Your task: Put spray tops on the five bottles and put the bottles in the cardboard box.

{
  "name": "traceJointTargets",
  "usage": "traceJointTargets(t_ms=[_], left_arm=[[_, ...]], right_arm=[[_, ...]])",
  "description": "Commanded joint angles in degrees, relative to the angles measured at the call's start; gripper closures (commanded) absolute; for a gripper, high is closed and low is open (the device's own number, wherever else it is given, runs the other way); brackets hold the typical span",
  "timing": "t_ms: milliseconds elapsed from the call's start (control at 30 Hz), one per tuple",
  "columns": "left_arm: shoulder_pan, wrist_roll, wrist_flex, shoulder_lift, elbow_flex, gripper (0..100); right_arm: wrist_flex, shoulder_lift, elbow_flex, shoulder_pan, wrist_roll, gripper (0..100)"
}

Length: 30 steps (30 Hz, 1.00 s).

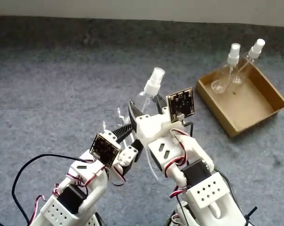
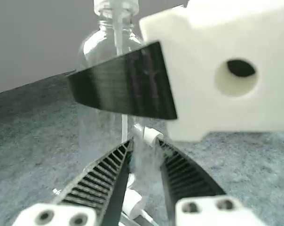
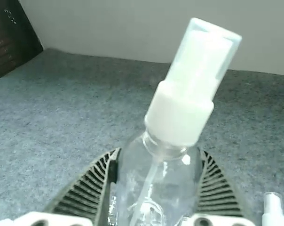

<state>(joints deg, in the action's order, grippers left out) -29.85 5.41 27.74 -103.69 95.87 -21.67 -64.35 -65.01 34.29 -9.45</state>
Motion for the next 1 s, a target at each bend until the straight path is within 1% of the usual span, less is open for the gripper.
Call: traceJointTargets(t_ms=[0, 133, 400, 467, 533, 633, 867, 967], left_arm=[[4.1, -0.2, -1.1, -0.1, 1.2, 95], [6.5, -0.2, -1.1, -0.1, 1.2, 95], [6.7, -0.3, -0.9, -0.1, 1.2, 95], [6.7, -0.4, -0.3, -0.1, 1.2, 95], [6.7, -0.4, 1.8, -0.1, 1.2, 95], [6.7, -0.4, 4.0, -0.1, 0.5, 95], [6.7, -0.4, 4.5, -0.1, 1.0, 95], [6.9, -0.4, 4.5, -0.1, 1.0, 95]], right_arm=[[-0.1, -1.3, 0.7, 0.4, -0.1, 85.7], [-0.1, -1.3, 0.7, 0.3, -0.1, 85.7], [-0.2, -1.3, 0.6, 0.0, -0.1, 85.7], [-0.2, -1.3, 0.6, -1.4, -0.1, 85.7], [-0.2, -1.3, 0.7, -4.4, -0.1, 85.7], [-0.2, -1.3, 0.7, -11.0, -0.1, 85.7], [-0.1, -1.3, 1.1, -26.5, -0.1, 85.7], [0.0, -1.3, 1.3, -34.6, -0.1, 85.6]])
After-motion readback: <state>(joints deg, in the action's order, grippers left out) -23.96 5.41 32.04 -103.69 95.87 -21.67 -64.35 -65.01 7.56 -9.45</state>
